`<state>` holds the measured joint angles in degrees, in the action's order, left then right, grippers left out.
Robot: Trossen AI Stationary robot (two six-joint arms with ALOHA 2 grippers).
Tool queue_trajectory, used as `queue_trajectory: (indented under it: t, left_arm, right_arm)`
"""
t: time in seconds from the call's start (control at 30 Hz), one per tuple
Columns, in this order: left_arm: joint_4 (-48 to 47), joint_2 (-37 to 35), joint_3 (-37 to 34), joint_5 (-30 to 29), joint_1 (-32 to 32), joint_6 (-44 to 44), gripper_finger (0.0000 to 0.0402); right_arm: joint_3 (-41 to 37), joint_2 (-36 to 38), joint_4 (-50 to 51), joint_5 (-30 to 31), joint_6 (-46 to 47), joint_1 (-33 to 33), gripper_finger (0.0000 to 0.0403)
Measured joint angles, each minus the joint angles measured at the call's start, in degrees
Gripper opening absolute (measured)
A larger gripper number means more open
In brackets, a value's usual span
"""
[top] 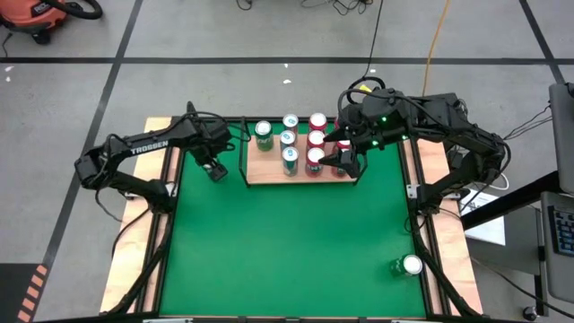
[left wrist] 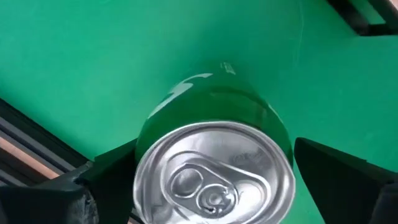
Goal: Place canned beverage on shelf
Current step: Put the green soda can on the shelf aligned with the other green soda can on the shelf
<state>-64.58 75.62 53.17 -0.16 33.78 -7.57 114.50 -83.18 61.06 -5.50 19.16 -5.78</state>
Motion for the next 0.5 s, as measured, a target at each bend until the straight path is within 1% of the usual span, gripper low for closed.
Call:
queue_trajectory:
  t: [0.1, 0.3, 0.33, 0.5]
  left_arm:
    - [1.2, 0.0, 0.0, 0.0, -0.2, -1.1, 0.0363]
    - [2.1, 0.0, 0.0, 0.0, -0.2, -4.2, 0.029]
    - [1.9, 0.0, 0.0, 0.0, -0.2, -4.9, 0.0283]
    - [-2.3, -0.3, 1.1, 0.3, -0.3, -8.2, 0.0282]
  right_arm:
    - [0.0, 0.0, 0.0, 1.3, -0.2, 0.0, 0.0345]
    - [0.0, 0.0, 0.0, 3.3, -0.3, 0.0, 0.0345]
    - [0.0, 0.0, 0.0, 3.9, -0.3, 0.0, 0.0345]
    - [0.0, 0.0, 0.0, 4.3, -0.3, 0.0, 0.0345]
